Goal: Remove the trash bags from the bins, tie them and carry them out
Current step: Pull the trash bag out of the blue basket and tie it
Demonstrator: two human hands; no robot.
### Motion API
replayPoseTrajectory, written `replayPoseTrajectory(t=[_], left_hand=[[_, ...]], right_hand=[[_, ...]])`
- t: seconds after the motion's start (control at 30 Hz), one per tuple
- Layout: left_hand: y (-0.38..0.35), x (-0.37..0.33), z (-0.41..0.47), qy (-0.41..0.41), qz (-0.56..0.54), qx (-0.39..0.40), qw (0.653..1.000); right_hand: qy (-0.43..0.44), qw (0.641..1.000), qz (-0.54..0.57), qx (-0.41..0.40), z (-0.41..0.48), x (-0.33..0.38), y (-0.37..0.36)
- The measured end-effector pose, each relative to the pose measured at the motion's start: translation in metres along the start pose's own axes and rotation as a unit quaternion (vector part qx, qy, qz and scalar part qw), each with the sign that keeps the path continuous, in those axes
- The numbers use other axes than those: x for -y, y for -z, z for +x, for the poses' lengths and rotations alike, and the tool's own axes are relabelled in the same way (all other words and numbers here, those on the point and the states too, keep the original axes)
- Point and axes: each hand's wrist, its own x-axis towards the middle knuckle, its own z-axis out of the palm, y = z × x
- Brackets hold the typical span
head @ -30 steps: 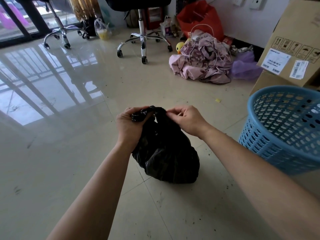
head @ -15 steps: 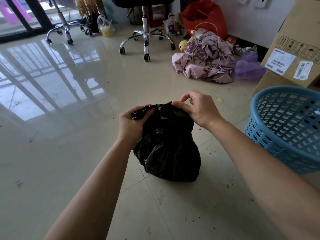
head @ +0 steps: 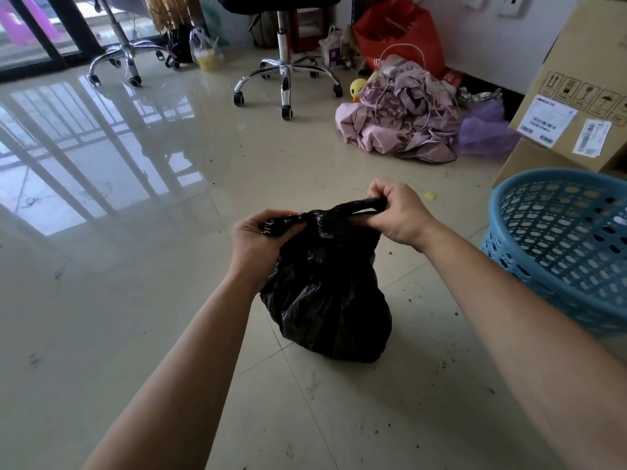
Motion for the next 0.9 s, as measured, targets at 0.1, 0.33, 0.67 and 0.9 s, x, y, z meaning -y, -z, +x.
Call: replayPoseTrajectory(t=[0.1, 0.33, 0.67, 0.9], left_hand=[[-0.004, 0.001, -0.001, -0.003, 0.008, 0.013, 1.0], [0.004, 0.007, -0.007, 0.117, -0.084, 0.061, 0.988], [0.057, 0.088, -0.038, 0.238, -0.016, -0.134, 0.962], [0.033, 0.061, -0.004, 0.16, -0.181, -0.109, 0.964]], right_hand=[[0.001, 1.0, -0.016, -0.02, -0.002, 0.012, -0.004], [-0.088, 0.938, 0.32, 0.095, 0.0, -0.01, 0.008], [-0.29, 0.932, 0.047, -0.213, -0.033, -0.128, 0.015], [-0.233, 0.833, 0.481, -0.144, -0.019, -0.09, 0.003]])
